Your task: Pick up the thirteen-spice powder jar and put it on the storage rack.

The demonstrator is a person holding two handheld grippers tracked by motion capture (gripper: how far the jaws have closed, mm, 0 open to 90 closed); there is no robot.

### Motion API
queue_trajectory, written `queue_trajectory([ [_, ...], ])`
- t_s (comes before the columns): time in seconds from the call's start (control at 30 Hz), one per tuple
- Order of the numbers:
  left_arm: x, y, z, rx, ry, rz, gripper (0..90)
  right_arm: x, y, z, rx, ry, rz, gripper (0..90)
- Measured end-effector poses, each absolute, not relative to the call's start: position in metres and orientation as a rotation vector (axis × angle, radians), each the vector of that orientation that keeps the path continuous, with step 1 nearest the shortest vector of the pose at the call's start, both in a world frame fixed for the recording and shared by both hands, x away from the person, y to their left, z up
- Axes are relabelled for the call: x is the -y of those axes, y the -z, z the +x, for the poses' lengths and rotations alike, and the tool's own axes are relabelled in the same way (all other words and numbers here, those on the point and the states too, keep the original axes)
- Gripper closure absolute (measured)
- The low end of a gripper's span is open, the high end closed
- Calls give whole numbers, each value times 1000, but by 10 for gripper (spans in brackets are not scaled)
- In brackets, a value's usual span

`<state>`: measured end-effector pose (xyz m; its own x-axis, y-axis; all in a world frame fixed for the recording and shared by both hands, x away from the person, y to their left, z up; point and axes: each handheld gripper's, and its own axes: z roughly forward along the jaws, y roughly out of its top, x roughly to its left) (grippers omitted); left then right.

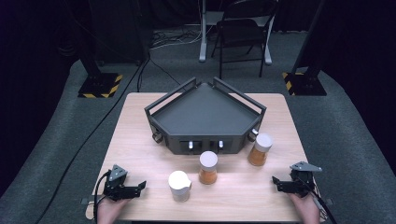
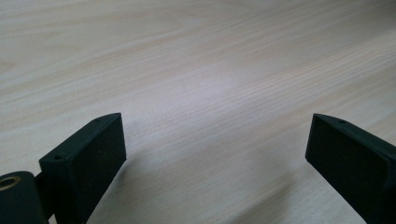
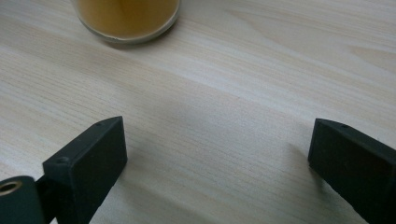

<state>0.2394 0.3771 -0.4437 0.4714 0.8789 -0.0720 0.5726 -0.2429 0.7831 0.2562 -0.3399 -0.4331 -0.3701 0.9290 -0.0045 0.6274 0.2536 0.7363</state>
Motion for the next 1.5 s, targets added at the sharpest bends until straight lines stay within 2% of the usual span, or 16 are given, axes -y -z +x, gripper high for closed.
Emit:
queue_trajectory([
  [0.27,-381,446,229,-1059,-511,1897,42,340,433,256,-2090,-914,1413,34],
  [0.97,-392,436,224,-770,-409,1855,50,340,433,256,-2090,-914,1413,33],
  [1.5,-379,425,226,-695,-348,1871,48,340,433,256,-2090,-914,1413,33],
])
